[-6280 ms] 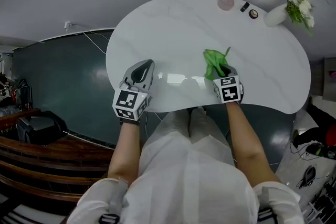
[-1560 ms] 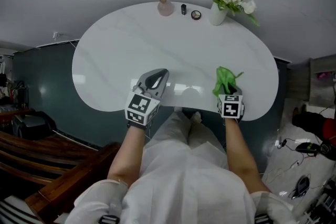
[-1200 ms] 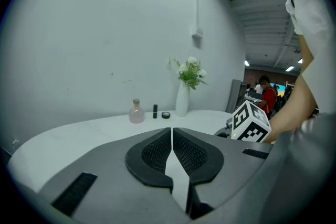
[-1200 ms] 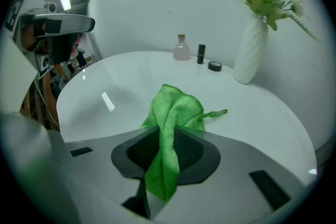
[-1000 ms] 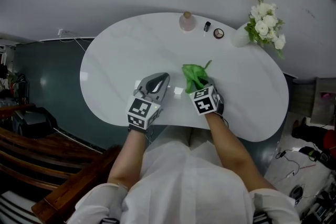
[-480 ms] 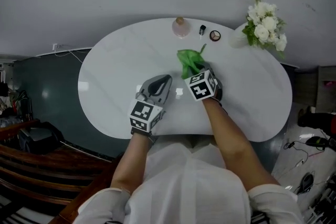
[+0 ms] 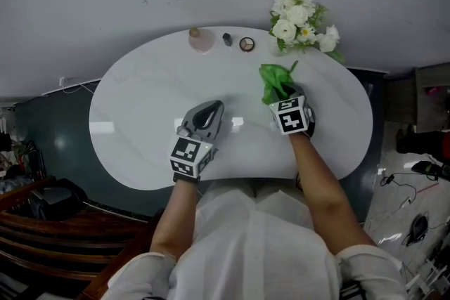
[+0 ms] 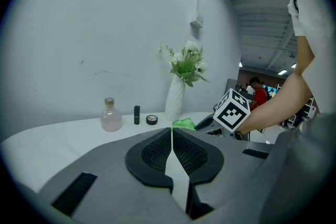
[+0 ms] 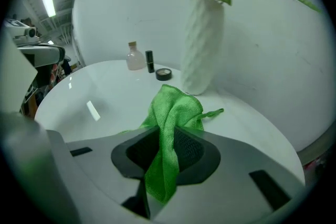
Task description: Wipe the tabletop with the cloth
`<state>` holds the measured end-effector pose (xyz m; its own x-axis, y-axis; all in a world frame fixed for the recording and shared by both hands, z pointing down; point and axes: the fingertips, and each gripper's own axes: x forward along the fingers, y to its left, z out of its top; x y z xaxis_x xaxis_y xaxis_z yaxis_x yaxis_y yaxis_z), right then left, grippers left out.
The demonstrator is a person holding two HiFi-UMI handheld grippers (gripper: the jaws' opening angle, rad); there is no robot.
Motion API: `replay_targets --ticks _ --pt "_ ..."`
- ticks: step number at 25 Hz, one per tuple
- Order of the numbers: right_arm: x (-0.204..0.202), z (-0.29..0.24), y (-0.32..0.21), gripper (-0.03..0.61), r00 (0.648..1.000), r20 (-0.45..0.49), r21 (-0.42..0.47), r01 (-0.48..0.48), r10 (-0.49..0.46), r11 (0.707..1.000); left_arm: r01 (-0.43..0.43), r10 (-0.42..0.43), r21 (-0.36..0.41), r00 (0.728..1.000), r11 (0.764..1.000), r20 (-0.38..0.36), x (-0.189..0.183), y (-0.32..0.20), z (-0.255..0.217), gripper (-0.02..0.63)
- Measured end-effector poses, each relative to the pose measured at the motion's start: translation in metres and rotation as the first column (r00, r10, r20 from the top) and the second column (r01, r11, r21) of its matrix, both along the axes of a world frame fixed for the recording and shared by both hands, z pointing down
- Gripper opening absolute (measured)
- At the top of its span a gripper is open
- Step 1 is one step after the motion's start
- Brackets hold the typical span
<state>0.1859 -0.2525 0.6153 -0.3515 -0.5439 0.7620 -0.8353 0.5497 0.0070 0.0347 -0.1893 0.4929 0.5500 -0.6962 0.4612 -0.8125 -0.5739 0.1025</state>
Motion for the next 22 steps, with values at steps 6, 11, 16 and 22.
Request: replay_targets --ticks 6,11,16,22 --pt "0.078 0.002 -0.032 0.08 0.998 -0.026 0.003 -0.064 0.064 0.998 -0.051 0.051 0.018 0.999 0.999 -0.014 0.072 -0.009 -0.014 0.025" --pt "0.104 0.0 -0.07 0.08 0.994 -0.004 -0.001 -0.111 0.11 0.994 -0.101 0.1 0.019 0.995 0.995 0.02 0.115 -0.007 -0.014 0.025" --pt "0.144 -0.001 -0.082 0.08 0.984 0.011 -0.001 -0.176 0.176 0.984 -0.092 0.092 0.004 0.995 0.996 0.029 0.132 -0.005 -0.008 0.025" --pt "0.237 0.008 -0.053 0.08 0.955 -0.019 0.0 -0.296 0.296 0.955 -0.082 0.082 -0.002 0.996 0.997 0.035 0.15 -0.013 -0.001 0.025"
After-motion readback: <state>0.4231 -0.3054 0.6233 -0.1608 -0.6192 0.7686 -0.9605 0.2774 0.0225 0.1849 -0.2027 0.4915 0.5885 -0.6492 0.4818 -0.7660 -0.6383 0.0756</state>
